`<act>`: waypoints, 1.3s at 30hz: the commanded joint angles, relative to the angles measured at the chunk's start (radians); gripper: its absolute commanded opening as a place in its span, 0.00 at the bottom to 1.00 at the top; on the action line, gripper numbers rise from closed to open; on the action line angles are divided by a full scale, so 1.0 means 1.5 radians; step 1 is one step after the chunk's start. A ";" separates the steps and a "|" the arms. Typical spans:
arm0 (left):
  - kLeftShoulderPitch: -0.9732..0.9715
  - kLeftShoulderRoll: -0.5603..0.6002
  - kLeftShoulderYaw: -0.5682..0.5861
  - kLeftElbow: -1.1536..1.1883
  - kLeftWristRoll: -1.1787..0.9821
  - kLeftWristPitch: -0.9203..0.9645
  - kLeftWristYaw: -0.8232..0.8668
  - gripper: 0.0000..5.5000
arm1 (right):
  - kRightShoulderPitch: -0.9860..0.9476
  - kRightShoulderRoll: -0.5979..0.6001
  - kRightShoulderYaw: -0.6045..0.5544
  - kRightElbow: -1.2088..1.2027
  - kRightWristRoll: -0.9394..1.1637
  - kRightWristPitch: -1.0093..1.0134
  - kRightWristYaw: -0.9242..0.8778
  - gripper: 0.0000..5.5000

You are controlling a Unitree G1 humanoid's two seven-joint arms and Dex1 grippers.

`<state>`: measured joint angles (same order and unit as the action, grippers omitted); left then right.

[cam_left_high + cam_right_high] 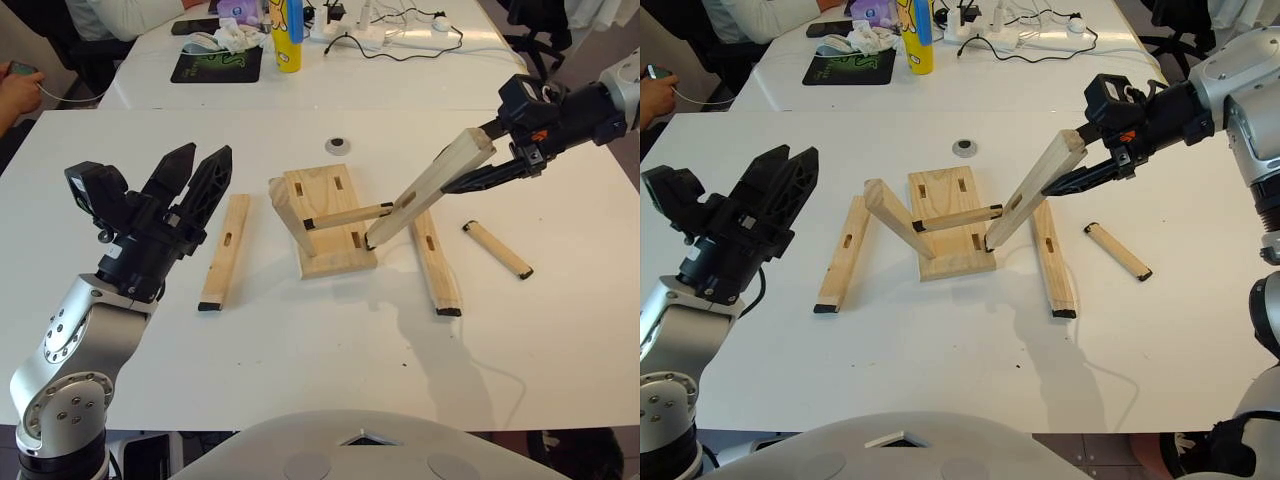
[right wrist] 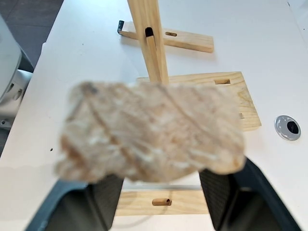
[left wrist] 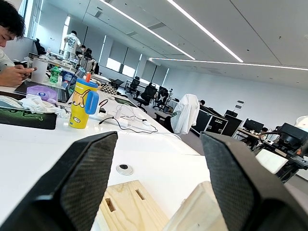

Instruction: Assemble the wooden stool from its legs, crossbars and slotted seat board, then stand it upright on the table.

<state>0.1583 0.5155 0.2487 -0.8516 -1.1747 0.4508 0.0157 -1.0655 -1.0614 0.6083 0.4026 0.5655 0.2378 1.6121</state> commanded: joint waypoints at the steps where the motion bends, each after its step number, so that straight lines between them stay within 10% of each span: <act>1: -0.003 -0.002 -0.004 0.005 0.003 0.004 -0.003 0.58 | -0.001 0.020 -0.024 -0.003 -0.001 -0.001 0.001 0.37; 39: 0.004 -0.012 -0.013 -0.017 0.005 -0.001 0.019 0.58 | 0.070 0.046 -0.031 -0.072 -0.082 0.015 0.001 0.37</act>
<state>0.1584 0.4989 0.2279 -0.8641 -1.1743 0.4499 0.0366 -0.9936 -0.9878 0.5186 0.3365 0.4761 0.2261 1.6059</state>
